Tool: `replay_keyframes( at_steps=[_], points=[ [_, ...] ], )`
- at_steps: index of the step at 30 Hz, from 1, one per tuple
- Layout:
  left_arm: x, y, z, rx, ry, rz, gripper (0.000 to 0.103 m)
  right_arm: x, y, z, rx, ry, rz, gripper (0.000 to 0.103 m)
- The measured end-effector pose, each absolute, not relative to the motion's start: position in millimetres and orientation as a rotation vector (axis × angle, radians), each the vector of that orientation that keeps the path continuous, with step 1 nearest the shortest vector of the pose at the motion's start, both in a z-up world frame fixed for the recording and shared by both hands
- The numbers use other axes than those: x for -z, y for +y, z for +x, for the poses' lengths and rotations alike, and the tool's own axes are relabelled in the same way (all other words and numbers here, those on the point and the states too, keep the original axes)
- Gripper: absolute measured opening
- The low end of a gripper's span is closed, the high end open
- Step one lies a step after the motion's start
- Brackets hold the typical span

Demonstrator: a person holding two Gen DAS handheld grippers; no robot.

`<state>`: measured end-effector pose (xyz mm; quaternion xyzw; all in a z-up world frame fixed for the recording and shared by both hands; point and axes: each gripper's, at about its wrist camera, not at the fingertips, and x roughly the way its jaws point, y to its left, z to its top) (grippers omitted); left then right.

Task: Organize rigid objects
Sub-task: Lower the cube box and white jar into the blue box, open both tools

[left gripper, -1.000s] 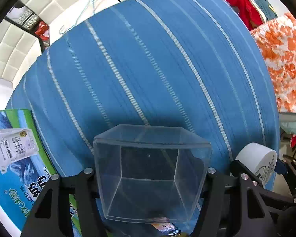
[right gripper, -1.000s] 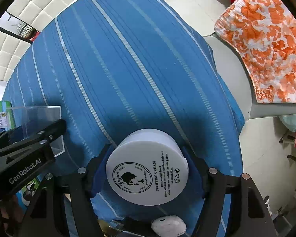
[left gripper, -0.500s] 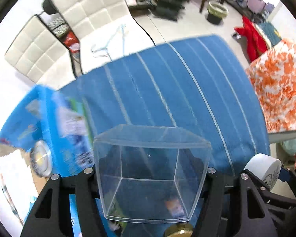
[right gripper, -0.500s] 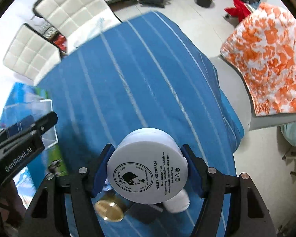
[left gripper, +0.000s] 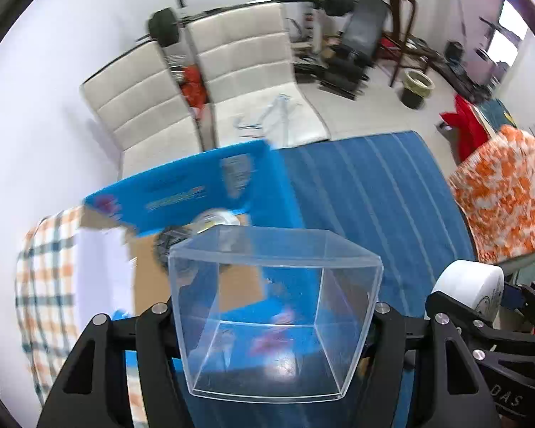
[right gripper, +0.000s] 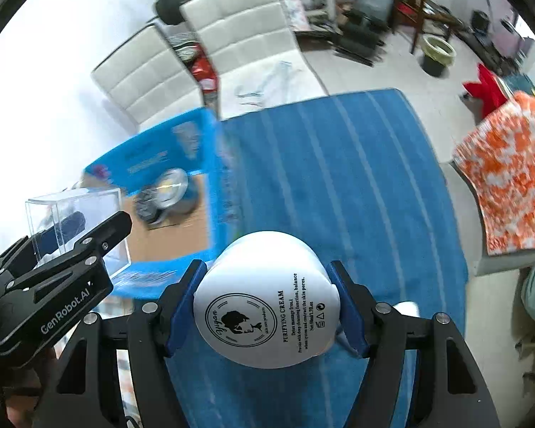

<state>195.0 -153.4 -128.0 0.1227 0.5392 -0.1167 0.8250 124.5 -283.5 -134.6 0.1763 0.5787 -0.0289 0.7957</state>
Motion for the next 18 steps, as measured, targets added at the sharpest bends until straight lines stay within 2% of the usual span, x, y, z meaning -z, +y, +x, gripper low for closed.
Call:
replay_keyframes(
  at_steps=[7,18],
  points=[
    [103,-79,178,0.164,1.119,0.205,0.062,113,-207,119,0.001,1.214,0.309,0.071],
    [93,0,173,0.095,1.113,0.142,0.062,120,-163,140,-0.008,1.217,0.277,0.071]
  ],
)
